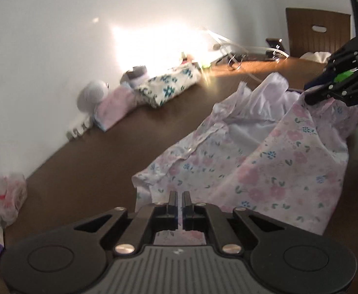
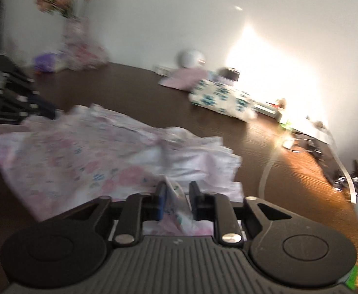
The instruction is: Fold clothes
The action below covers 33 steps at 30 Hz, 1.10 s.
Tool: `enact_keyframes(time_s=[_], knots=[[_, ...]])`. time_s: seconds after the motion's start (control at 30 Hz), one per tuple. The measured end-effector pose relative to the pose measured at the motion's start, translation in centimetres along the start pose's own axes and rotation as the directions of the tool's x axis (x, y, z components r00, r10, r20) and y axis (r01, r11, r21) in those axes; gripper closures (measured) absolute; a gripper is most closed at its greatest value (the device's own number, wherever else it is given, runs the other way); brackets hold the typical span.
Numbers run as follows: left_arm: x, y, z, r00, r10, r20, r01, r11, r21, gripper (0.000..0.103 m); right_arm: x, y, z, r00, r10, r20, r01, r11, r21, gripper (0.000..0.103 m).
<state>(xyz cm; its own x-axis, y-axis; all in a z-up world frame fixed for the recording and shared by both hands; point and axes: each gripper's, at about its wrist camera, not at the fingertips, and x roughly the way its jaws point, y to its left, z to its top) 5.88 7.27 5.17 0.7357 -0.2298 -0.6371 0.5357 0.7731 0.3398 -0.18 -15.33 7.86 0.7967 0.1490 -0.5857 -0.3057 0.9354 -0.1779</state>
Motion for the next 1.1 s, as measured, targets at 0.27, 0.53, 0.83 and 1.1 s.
enact_keyframes(time_s=[0.27,0.53,0.83,1.1], knots=[[-8.7,-0.7,-3.0,0.979,-0.11,0.174,0.117,0.993,-0.027,0.057,-5.0,-4.1,-1.4,0.995,-0.036,0.089,0.023,0.991,0.132,0.071],[-7.1,-3.5,-5.5,0.964,-0.251,0.089,0.249,0.968,0.034,0.056,-4.3,-2.9,-2.5,0.998,0.032,0.056,-0.043,0.979,0.201,0.079],[-6.6,-0.3,-8.0,0.98,-0.2,0.006,0.2,0.98,0.008,0.066,-2.2,-2.5,-4.6,0.988,-0.132,-0.076,0.147,0.958,0.248,0.079],[-14.6,-0.4,-12.1,0.995,-0.097,-0.022,0.099,0.989,0.112,0.046,-2.3,4.1,-1.9,0.971,0.234,0.044,-0.237,0.966,0.105,0.073]])
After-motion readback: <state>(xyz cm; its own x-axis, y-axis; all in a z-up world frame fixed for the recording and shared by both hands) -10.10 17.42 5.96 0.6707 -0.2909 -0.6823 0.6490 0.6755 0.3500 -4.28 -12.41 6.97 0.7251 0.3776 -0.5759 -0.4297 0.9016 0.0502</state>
